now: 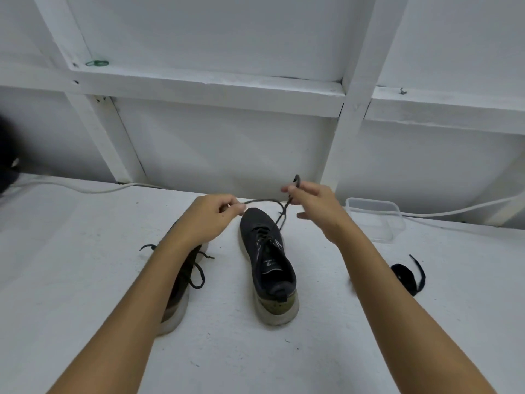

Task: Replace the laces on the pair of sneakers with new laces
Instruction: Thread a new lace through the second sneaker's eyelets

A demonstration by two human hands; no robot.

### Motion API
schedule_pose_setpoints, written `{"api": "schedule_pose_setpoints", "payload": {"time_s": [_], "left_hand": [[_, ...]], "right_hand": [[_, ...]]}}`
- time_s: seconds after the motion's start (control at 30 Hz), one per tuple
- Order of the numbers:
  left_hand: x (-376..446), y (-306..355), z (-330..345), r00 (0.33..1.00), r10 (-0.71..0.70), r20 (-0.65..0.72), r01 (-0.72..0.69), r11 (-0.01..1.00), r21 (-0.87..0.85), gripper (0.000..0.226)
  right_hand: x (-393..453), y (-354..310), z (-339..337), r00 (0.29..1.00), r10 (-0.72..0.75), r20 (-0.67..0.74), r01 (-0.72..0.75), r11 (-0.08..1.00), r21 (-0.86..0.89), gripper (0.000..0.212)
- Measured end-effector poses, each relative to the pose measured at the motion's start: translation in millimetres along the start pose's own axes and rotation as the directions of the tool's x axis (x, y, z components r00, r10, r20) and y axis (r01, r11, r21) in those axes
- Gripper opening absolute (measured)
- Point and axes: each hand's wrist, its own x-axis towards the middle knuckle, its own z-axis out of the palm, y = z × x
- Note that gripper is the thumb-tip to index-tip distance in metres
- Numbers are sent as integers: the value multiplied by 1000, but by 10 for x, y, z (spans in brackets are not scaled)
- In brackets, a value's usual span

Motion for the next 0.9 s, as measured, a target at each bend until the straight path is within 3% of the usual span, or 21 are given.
{"api": "schedule_pose_setpoints", "payload": {"time_s": [0.07, 0.17, 0.2, 0.27, 0.33, 0.37, 0.4, 0.5, 0.53, 0.6, 0.77, 0.9], "left_hand": [[-45, -72, -123, 995, -41, -94, 41, 999, -1, 25], [-88, -195, -315, 976, -99, -193, 96, 995, -26, 25], [-99, -229, -371, 971, -115, -209, 110, 993, -35, 25], [-119, -275, -457, 965, -131, -227, 123, 991, -46, 24], [-138, -285, -490, 967, -126, -223, 120, 992, -41, 24], [-143, -282, -480, 970, -121, -212, 116, 993, -36, 23], [-143, -278, -454, 975, -115, -193, 111, 993, -28, 22], [-128, -202, -300, 991, -64, -118, 63, 998, -10, 20], [-120, -166, -233, 995, -40, -92, 40, 999, -4, 19], [-103, -107, -108, 999, -2, -42, 2, 1000, 1, 19], [-60, -95, 28, 999, 42, 19, -42, 999, -3, 20], [-55, -104, 10, 998, 45, 44, -44, 999, -16, 21]], "right_hand": [[25, 58, -103, 983, 96, -159, -77, 989, 122, 17], [67, 350, -255, 918, 251, -307, -287, 955, -79, 22], [53, 465, -284, 911, 296, -288, -372, 891, -260, 24], [-11, 644, -310, 892, 394, -221, -437, 625, -648, 21], [-97, 687, -251, 882, 415, -224, -392, 383, -837, 25], [-110, 660, -205, 901, 364, -235, -364, 342, -867, 30], [-111, 613, -147, 932, 283, -226, -321, 355, -878, 32], [-35, 414, 58, 1000, -1, -31, -22, 666, -746, 45], [-31, 316, 137, 996, -66, 58, 88, 755, -650, 46], [-38, 142, 283, 972, -143, 187, 220, 834, -506, 46], [24, 94, 470, 925, -293, 243, 377, 794, -477, 14], [75, 146, 434, 936, -282, 211, 352, 725, -592, 10]]}}
